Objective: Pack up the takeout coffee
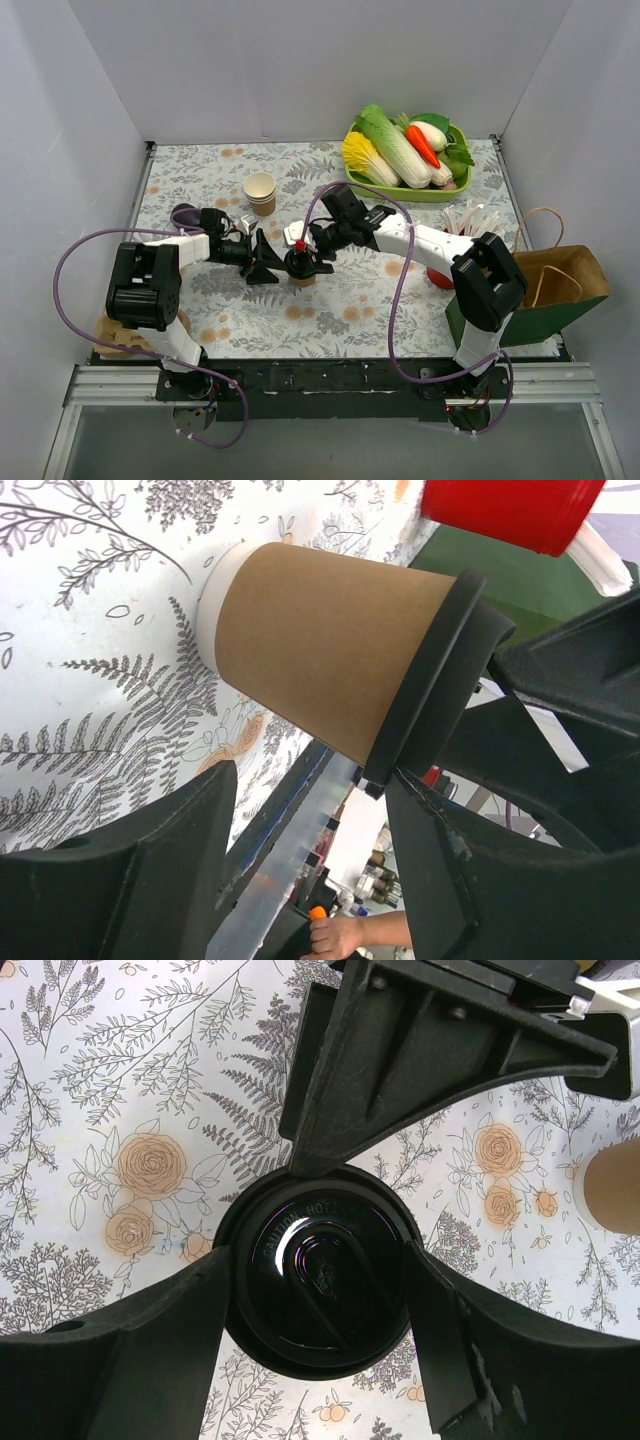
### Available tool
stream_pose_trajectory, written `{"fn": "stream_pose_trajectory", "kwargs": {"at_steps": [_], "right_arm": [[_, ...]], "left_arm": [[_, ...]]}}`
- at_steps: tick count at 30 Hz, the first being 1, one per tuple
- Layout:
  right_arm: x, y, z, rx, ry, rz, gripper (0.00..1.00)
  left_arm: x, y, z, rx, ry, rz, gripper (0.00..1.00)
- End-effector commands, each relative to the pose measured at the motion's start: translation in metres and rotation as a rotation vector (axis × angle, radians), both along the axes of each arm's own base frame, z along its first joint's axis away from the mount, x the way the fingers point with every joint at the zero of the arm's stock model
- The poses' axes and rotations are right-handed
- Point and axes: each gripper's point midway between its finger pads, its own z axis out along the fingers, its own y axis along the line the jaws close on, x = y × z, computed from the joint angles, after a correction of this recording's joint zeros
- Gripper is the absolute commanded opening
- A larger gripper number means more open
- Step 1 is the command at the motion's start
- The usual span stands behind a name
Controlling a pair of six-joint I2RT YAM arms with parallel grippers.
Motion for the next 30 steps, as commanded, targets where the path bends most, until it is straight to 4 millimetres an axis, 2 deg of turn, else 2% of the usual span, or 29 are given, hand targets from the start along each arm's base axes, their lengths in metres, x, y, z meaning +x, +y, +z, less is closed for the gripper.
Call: {"fn": "stream_pose_trajectory", "kwargs": {"at_steps": [1, 3, 6, 8, 9, 10, 11, 12, 13, 14, 15, 17, 19, 25, 28, 30], "right_arm": [[-0.018, -0.036, -0.054, -0.225, 0.168, -0.082, 0.75], [-0.017, -0.038, -0.055, -0.242, 0.189, -0.084, 0.75], [-0.017, -0.041, -0.056, -0.251, 0.201, -0.087, 0.75], [-0.013, -0.04, -0.051, -0.236, 0.208, -0.093, 0.75], [-0.014, -0.041, -0.046, -0.23, 0.219, -0.09, 0.76], [-0.012, -0.037, -0.037, -0.2, 0.233, -0.086, 0.76], [-0.008, -0.035, -0.029, -0.183, 0.25, -0.106, 0.78], [0.001, -0.028, -0.012, -0.145, 0.236, -0.112, 0.79], [0.003, -0.025, -0.005, -0.129, 0.245, -0.117, 0.8], [0.006, -0.023, 0.003, -0.107, 0.256, -0.119, 0.82], [0.012, -0.018, 0.012, -0.092, 0.261, -0.135, 0.82], [0.013, -0.016, 0.016, -0.083, 0.279, -0.136, 0.83], [0.012, -0.015, 0.016, -0.08, 0.29, -0.131, 0.84], [0.015, -0.012, 0.018, -0.077, 0.301, -0.155, 0.85], [0.018, -0.009, 0.035, -0.039, 0.292, -0.168, 0.84], [0.023, -0.004, 0.056, 0.009, 0.27, -0.177, 0.84]], "left_arm": [[-0.012, 0.045, -0.088, 0.492, 0.097, 0.05, 0.59], [-0.015, 0.048, -0.097, 0.511, 0.129, 0.049, 0.59], [-0.017, 0.052, -0.099, 0.546, 0.143, 0.036, 0.59], [-0.008, 0.049, -0.089, 0.526, 0.075, -0.003, 0.59], [-0.005, 0.04, -0.076, 0.461, 0.042, -0.027, 0.59], [0.009, 0.033, -0.056, 0.418, -0.032, -0.026, 0.61], [0.015, 0.028, -0.043, 0.38, -0.076, -0.033, 0.62], [0.022, 0.022, -0.028, 0.331, -0.136, -0.048, 0.64], [0.024, 0.01, -0.007, 0.237, -0.179, -0.067, 0.65], [0.036, 0.003, 0.019, 0.181, -0.272, -0.069, 0.66], [0.04, -0.001, 0.033, 0.14, -0.312, -0.077, 0.67], [0.047, -0.01, 0.062, 0.061, -0.39, -0.094, 0.68], [0.051, -0.011, 0.069, 0.044, -0.404, -0.098, 0.67], [0.05, -0.012, 0.071, 0.033, -0.394, -0.116, 0.68], [0.05, -0.013, 0.087, 0.017, -0.48, -0.142, 0.69], [0.052, -0.012, 0.096, 0.03, -0.583, -0.173, 0.72]]}}
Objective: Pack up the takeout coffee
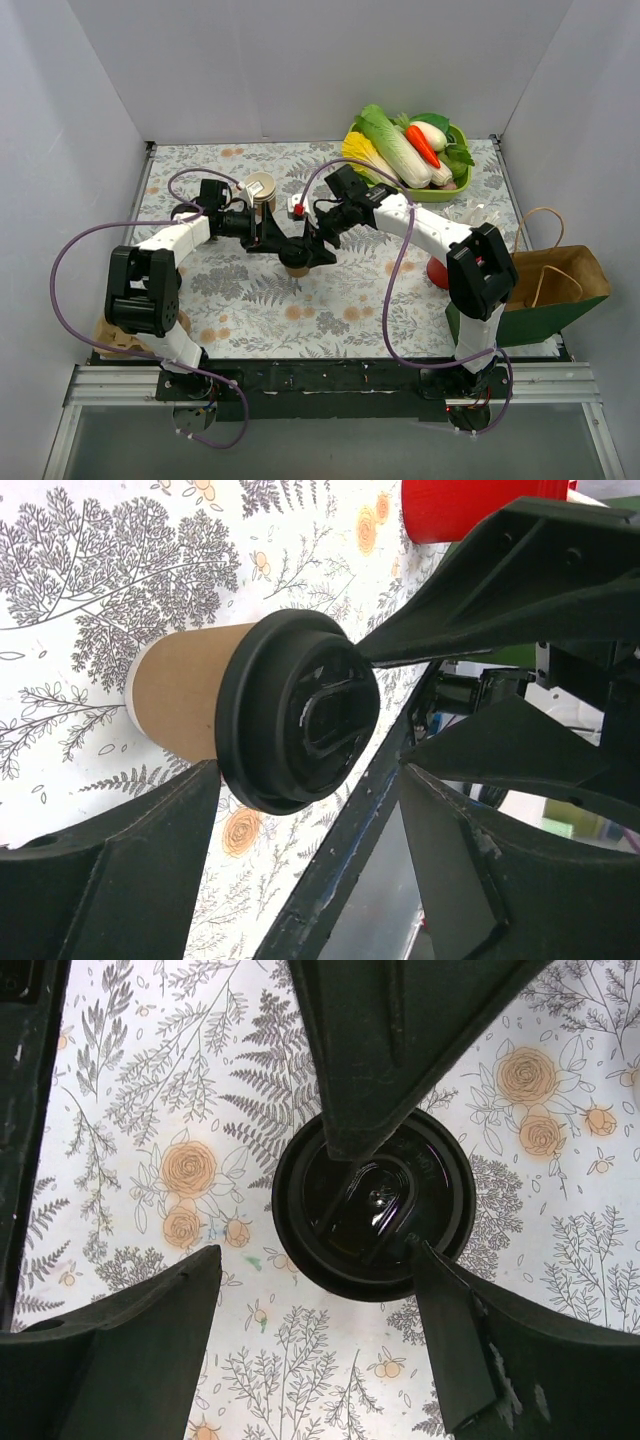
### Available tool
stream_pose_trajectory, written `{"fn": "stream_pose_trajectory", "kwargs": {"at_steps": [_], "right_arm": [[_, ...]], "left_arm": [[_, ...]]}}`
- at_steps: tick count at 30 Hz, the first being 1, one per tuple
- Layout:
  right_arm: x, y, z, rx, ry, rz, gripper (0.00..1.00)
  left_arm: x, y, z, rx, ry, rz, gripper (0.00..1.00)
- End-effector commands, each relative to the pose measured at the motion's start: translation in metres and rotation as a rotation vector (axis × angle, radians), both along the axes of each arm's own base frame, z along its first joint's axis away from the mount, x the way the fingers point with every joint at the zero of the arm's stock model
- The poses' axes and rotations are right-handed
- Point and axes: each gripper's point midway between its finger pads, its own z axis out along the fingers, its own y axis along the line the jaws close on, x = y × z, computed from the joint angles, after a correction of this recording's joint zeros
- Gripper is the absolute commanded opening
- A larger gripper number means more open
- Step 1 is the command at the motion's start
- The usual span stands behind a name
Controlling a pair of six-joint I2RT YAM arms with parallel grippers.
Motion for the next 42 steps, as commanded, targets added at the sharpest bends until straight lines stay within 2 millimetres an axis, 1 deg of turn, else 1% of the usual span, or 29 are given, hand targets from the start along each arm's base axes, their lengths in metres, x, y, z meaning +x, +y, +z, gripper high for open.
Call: {"fn": "stream_pose_trajectory", "kwargs": {"at_steps": [1, 2, 3, 4, 5, 7, 8, 9, 10, 11, 12, 13, 14, 15, 16, 17, 18, 19, 22, 26, 28, 31, 33, 37, 39, 42], "right_arm": [[0.005, 0.011, 0.049, 0.091, -0.012, -0.03, 0.85], [0.007, 0.011, 0.057, 0.102, -0.011, -0.044, 0.85], [0.009, 0.011, 0.071, 0.124, -0.025, -0.055, 0.85], [0.013, 0.01, 0.078, 0.135, -0.036, -0.071, 0.85], [0.018, 0.006, 0.083, 0.14, -0.025, -0.107, 0.85], [0.026, -0.001, 0.099, 0.157, -0.043, -0.155, 0.86], [0.034, -0.011, 0.102, 0.157, -0.037, -0.195, 0.86], [0.037, -0.017, 0.111, 0.166, -0.028, -0.229, 0.86], [0.048, -0.029, 0.113, 0.159, -0.027, -0.282, 0.86], [0.052, -0.037, 0.116, 0.157, -0.025, -0.31, 0.87], [0.055, -0.044, 0.122, 0.162, -0.023, -0.342, 0.87], [0.059, -0.052, 0.121, 0.158, -0.018, -0.37, 0.87], [0.067, -0.065, 0.126, 0.163, -0.026, -0.41, 0.88], [0.071, -0.072, 0.125, 0.159, -0.023, -0.437, 0.88], [0.078, -0.083, 0.121, 0.15, -0.013, -0.482, 0.88], [0.081, -0.088, 0.121, 0.152, -0.01, -0.501, 0.88], [0.084, -0.092, 0.124, 0.164, -0.02, -0.516, 0.88], [0.088, -0.099, 0.124, 0.166, -0.017, -0.54, 0.88], [0.09, -0.106, 0.124, 0.173, -0.019, -0.562, 0.88], [0.088, -0.11, 0.122, 0.173, -0.021, -0.564, 0.88], [0.088, -0.112, 0.116, 0.166, -0.015, -0.57, 0.88], [0.088, -0.114, 0.112, 0.169, -0.006, -0.585, 0.88], [0.087, -0.115, 0.111, 0.169, 0.0, -0.588, 0.88], [0.086, -0.115, 0.106, 0.162, 0.011, -0.587, 0.88], [0.086, -0.115, 0.104, 0.158, 0.014, -0.588, 0.88], [0.088, -0.115, 0.103, 0.154, 0.019, -0.588, 0.88]], "left_arm": [[0.007, -0.002, 0.055, -0.018, -0.301, -0.084, 0.73], [0.008, -0.002, 0.06, -0.008, -0.346, -0.094, 0.73], [0.012, -0.002, 0.06, 0.031, -0.422, -0.121, 0.75], [0.016, -0.004, 0.066, 0.053, -0.47, -0.134, 0.75], [0.015, -0.004, 0.063, 0.082, -0.48, -0.152, 0.76], [0.013, -0.012, 0.057, 0.132, -0.525, -0.222, 0.77], [0.011, -0.015, 0.054, 0.15, -0.513, -0.238, 0.98], [0.005, -0.024, 0.05, 0.169, -0.529, -0.28, 0.98], [0.007, -0.023, 0.044, 0.226, -0.541, -0.278, 0.98], [0.005, -0.025, 0.041, 0.253, -0.552, -0.286, 0.98], [0.0, -0.032, 0.038, 0.278, -0.569, -0.308, 0.98], [0.0, -0.033, 0.034, 0.299, -0.578, -0.317, 0.98], [0.001, -0.032, 0.03, 0.341, -0.584, -0.313, 0.98], [-0.003, -0.036, 0.024, 0.363, -0.584, -0.33, 0.98], [-0.003, -0.036, 0.02, 0.388, -0.589, -0.338, 0.98], [-0.003, -0.034, 0.016, 0.426, -0.589, -0.341, 0.98], [-0.007, -0.038, 0.013, 0.434, -0.594, -0.357, 0.98], [-0.007, -0.038, 0.011, 0.453, -0.598, -0.356, 0.98], [0.002, -0.038, 0.01, 0.5, -0.61, -0.314, 0.98], [0.016, -0.033, 0.017, 0.551, -0.634, -0.255, 0.98], [0.02, -0.029, 0.021, 0.578, -0.652, -0.246, 0.97], [0.014, -0.03, 0.03, 0.559, -0.667, -0.259, 0.97], [0.007, -0.033, 0.038, 0.521, -0.672, -0.272, 0.96], [-0.001, -0.037, 0.041, 0.483, -0.663, -0.276, 0.96], [-0.008, -0.043, 0.045, 0.436, -0.662, -0.301, 0.96], [-0.006, -0.046, 0.052, 0.42, -0.673, -0.291, 0.95]]}}
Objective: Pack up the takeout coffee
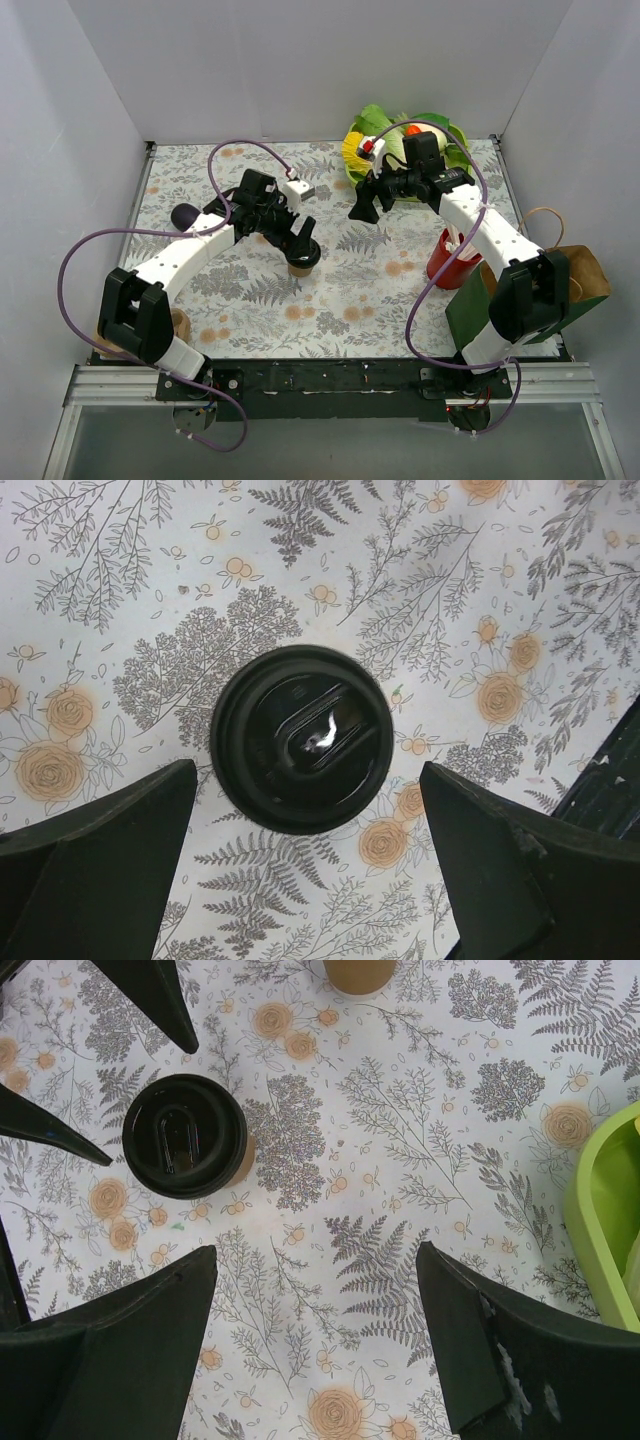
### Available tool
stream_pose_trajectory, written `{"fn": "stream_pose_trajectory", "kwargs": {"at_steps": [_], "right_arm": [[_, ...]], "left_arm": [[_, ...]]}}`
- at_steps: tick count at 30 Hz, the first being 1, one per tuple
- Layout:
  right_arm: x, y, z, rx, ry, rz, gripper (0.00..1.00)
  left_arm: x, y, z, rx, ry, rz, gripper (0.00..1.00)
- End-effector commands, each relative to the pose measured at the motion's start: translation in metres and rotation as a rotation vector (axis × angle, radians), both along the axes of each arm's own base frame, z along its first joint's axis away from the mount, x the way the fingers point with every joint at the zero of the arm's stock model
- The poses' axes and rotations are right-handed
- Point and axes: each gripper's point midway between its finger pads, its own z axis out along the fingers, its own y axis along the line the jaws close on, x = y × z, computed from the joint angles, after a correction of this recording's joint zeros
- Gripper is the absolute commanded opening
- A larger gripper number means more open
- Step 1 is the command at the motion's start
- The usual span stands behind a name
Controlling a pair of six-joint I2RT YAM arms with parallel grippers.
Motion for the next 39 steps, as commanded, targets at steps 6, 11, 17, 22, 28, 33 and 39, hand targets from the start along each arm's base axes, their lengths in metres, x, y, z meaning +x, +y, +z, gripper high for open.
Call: {"fn": "stream_pose_trajectory", "kwargs": {"at_steps": [6, 11, 17, 22, 28, 33, 39], "right_arm": [[0.006, 0.0, 0.018, 0.025, -0.048, -0.013, 0.88], [0.007, -0.003, 0.017, 0.017, -0.049, -0.019, 0.88], [0.008, -0.005, 0.013, 0.015, -0.035, -0.027, 0.88], [0.01, -0.005, 0.014, 0.017, -0.036, -0.03, 0.88], [0.011, -0.004, 0.014, 0.017, -0.031, -0.029, 0.88], [0.012, -0.004, 0.011, 0.015, -0.023, -0.033, 0.88], [0.013, -0.003, 0.01, 0.013, -0.015, -0.032, 0.89]], "left_arm": [[-0.007, -0.002, 0.007, -0.005, -0.019, -0.053, 0.98], [-0.009, 0.0, -0.004, 0.016, -0.005, -0.048, 0.97], [-0.008, 0.003, -0.016, 0.042, 0.007, -0.04, 0.93], [-0.009, 0.006, -0.024, 0.07, 0.009, -0.048, 0.88], [-0.013, 0.007, -0.029, 0.09, -0.011, -0.086, 0.86], [-0.016, 0.006, -0.029, 0.104, -0.041, -0.104, 0.86], [-0.016, -0.003, -0.005, 0.05, -0.059, -0.111, 0.85]]}}
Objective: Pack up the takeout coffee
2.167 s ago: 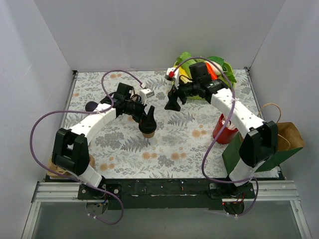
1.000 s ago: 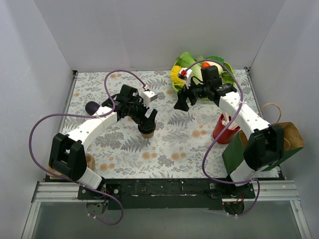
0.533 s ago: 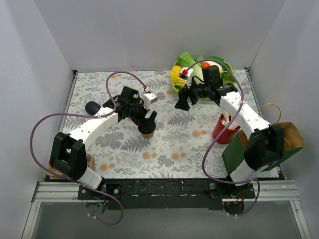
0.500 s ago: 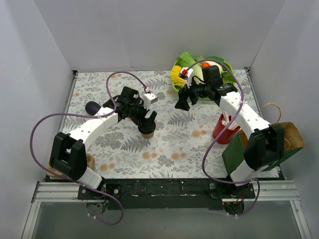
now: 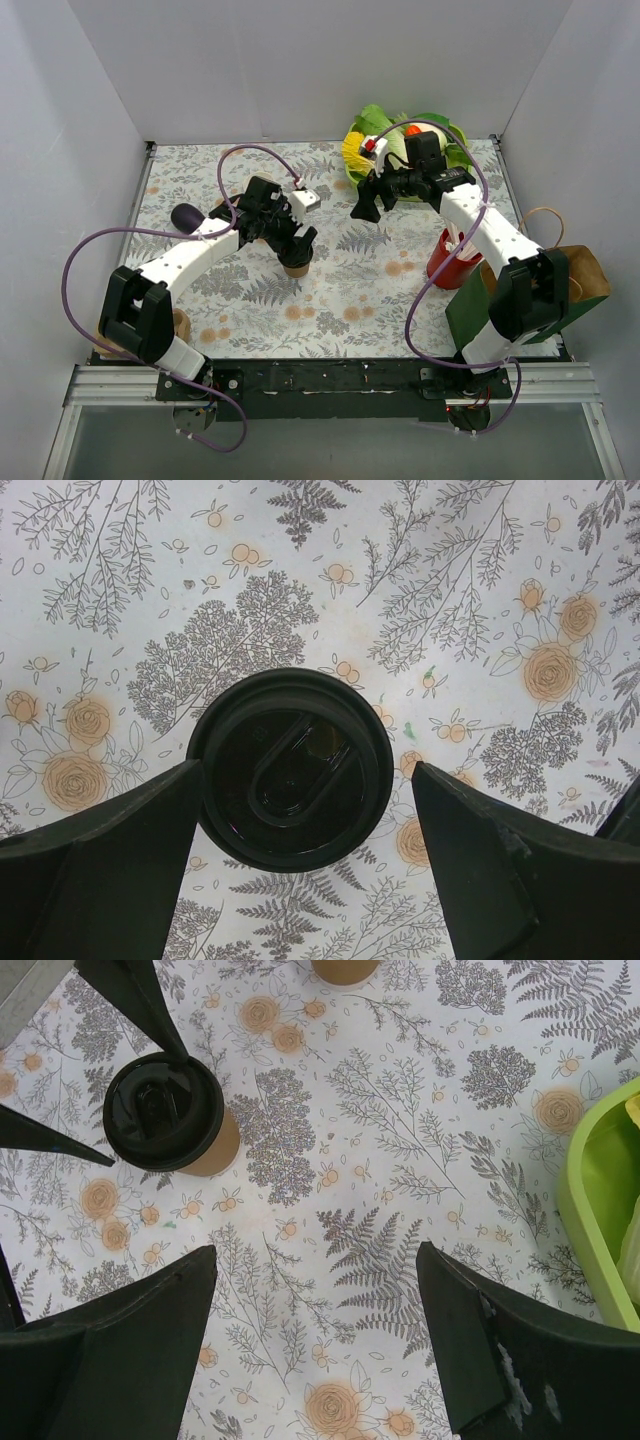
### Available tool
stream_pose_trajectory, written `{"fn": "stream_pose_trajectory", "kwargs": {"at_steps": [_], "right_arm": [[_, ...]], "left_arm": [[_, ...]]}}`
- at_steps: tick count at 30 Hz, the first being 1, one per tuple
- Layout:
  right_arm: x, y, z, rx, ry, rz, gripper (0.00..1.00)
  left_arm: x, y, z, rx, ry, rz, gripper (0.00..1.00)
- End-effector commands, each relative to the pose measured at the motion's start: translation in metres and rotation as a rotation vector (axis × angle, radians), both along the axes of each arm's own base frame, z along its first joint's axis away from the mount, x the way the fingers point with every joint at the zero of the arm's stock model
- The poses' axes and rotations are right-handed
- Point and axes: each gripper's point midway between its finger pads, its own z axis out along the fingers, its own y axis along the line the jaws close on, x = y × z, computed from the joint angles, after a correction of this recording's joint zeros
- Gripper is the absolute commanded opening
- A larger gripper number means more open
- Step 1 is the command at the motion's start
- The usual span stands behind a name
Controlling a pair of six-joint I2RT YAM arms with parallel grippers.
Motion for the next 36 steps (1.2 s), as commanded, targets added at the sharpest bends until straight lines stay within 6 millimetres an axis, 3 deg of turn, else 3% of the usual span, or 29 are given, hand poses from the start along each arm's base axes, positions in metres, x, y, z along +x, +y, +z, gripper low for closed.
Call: {"fn": "stream_pose_trajectory", "kwargs": {"at_steps": [1, 4, 12, 17, 28, 36], "right_arm": [[0.01, 0.002, 0.012, 0.019, -0.024, -0.007, 0.88], [0.01, 0.003, 0.012, 0.019, -0.023, -0.006, 0.89], [0.013, 0.004, 0.01, 0.012, -0.013, -0.002, 0.89], [0.014, 0.004, 0.008, 0.009, -0.007, -0.001, 0.89], [0.013, 0.003, 0.005, 0.001, -0.006, -0.007, 0.89], [0.014, 0.002, 0.003, -0.001, -0.004, -0.01, 0.89]], "left_arm": [[-0.014, -0.003, 0.017, -0.027, 0.013, -0.027, 0.85], [-0.015, -0.003, 0.025, -0.039, -0.021, -0.04, 0.88], [-0.012, 0.005, 0.022, -0.008, -0.114, -0.077, 0.96], [-0.01, 0.004, 0.01, 0.014, -0.081, -0.089, 0.97], [-0.003, -0.004, -0.005, -0.004, -0.031, -0.053, 0.87], [0.001, 0.005, -0.008, 0.031, -0.052, -0.031, 0.79]]}}
